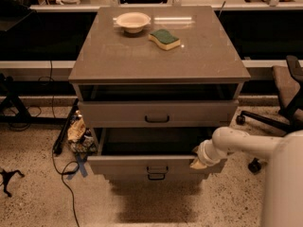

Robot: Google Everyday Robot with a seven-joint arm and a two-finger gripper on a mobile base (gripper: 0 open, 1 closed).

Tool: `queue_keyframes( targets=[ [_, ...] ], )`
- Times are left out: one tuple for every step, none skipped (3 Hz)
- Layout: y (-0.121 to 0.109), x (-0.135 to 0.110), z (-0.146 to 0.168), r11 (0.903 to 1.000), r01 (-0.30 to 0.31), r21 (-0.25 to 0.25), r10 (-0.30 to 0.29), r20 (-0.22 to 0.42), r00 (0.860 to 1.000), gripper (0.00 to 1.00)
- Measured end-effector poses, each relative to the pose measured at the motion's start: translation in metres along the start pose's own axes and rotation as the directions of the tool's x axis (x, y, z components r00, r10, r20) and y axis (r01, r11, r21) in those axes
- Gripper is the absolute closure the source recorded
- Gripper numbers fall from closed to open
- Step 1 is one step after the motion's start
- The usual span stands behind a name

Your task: Open middle drawer

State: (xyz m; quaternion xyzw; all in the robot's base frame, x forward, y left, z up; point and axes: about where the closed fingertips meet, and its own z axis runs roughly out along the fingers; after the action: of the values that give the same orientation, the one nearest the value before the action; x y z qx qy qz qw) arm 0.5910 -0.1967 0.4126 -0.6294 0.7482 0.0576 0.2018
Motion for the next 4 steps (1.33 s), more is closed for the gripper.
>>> queue_keyframes(
  targets=[
    [0.002,0.001,0.000,1.0000,0.000,0.003,0.000,0.001,1.000,1.00],
    [0.016,0.004,-0.005,0.9999,-0.009,0.014,0.009,0.013,1.000,1.00],
    [0.017,0.004,-0.004,0.9999,-0.009,0.013,0.009,0.014,1.000,0.73],
    [0.018,0.003,-0.003,0.9999,-0.009,0.010,0.009,0.014,1.000,0.50]
  ],
)
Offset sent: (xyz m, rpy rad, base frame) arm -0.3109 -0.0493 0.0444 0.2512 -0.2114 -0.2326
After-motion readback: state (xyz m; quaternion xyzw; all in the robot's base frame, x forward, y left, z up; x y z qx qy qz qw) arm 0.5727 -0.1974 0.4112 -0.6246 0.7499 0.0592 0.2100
